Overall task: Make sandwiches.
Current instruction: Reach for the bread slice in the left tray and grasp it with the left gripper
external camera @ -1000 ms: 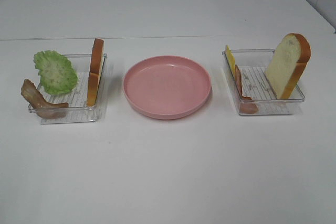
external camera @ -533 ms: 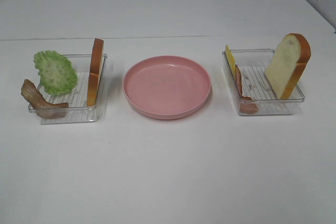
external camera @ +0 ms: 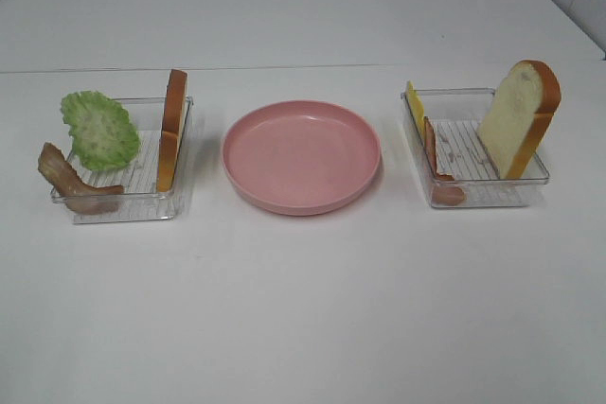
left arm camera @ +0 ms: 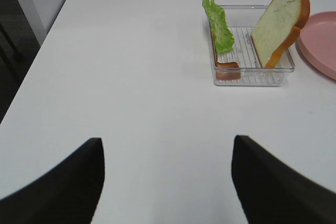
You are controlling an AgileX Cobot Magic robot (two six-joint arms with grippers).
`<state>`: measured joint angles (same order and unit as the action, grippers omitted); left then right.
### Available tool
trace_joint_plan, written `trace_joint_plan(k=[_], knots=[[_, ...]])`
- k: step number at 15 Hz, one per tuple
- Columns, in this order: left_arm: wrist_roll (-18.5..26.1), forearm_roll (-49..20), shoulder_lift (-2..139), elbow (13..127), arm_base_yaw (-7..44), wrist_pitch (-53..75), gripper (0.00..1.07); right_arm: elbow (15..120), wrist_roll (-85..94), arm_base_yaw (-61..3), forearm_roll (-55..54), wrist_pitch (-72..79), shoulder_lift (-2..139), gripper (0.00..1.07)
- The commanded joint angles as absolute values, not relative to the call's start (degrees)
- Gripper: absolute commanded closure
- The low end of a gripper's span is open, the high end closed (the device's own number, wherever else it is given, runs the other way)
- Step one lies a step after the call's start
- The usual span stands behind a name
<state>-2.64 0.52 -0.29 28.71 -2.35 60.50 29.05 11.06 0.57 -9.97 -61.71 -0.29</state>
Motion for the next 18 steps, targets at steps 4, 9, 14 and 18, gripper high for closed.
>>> trace_joint_plan(k=[4, 9, 14, 18], knots=[[-2.75, 0.00, 1.09, 31.28, -2.46, 58.50, 0.40, 28.99, 11.86, 1.03, -9.91, -61.25, -1.32, 0.19], [-2.75, 0.00, 16.67, 37.93, -2.46, 54.66, 0.40, 28.99, 11.86, 1.03, -9.91, -61.25, -1.32, 0.19], [-2.64, -4.41, 49.22, 54.77, -2.46, 55.58, 0.40, 28.99, 11.86, 1.03, -9.91, -61.25, -1.32, 0.19], [0.80, -9.11, 67.49, 65.26, -2.46, 57.93, 0.40, 28.99, 11.86, 1.03, -9.91, -61.25, -1.32, 0.19]])
